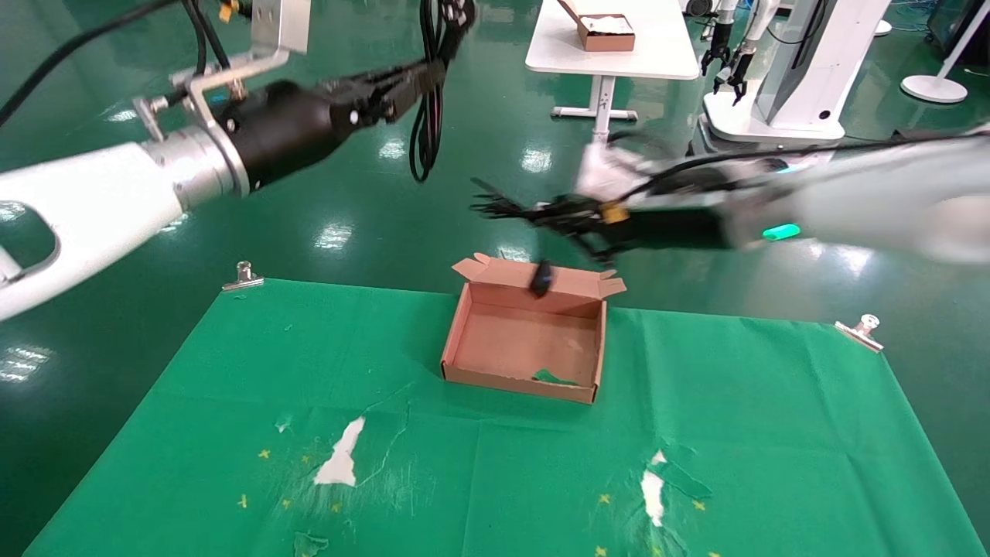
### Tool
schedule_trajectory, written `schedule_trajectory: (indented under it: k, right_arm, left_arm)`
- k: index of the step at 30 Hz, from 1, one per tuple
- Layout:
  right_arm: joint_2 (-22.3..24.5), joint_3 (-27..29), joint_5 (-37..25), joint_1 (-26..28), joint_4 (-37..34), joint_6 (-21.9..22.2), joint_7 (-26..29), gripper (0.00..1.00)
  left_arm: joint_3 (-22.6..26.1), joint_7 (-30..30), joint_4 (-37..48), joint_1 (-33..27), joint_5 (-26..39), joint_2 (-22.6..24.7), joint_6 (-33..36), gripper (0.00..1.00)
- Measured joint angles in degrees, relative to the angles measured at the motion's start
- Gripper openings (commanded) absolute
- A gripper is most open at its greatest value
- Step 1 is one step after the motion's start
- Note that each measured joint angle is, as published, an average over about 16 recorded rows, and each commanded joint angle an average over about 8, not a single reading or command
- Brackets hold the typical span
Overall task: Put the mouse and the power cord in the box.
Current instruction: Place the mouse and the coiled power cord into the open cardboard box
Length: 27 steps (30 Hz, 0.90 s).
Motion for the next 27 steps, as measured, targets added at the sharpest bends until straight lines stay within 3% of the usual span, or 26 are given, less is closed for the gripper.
schedule_trajectory:
  k: [6,8,9,15,17,27]
  right_arm:
    - [-5.2,1.0,2.0,-5.7,-1.5,10.0,-0.2,0.00]
    - [-6.0,1.1,2.4,-7.5,-1.5,12.3,0.0,0.04]
    - [-6.3,1.1,2.6,-8.3,-1.4,13.3,0.2,0.12]
    - [-6.7,0.4,3.5,-11.7,0.4,15.2,1.6,0.86]
    - [-6.7,0.1,3.8,-12.2,0.8,15.1,2.1,1.00]
    - [-6.0,-0.9,5.0,-12.6,0.5,16.7,3.3,1.00]
  left_arm:
    - [0.3,0.8,1.3,-1.4,0.5,-0.1,1.3,0.00]
    - [0.7,1.1,2.2,-1.6,1.3,-0.6,2.6,0.00]
    - [0.9,1.3,2.7,-1.7,1.7,-0.9,3.3,0.00]
    - [2.5,3.4,6.1,-2.5,4.5,-2.1,7.6,0.00]
    - [3.0,4.5,7.2,-2.7,5.3,-2.1,8.5,0.00]
    - [4.6,9.9,8.4,-2.6,7.7,0.9,7.3,0.00]
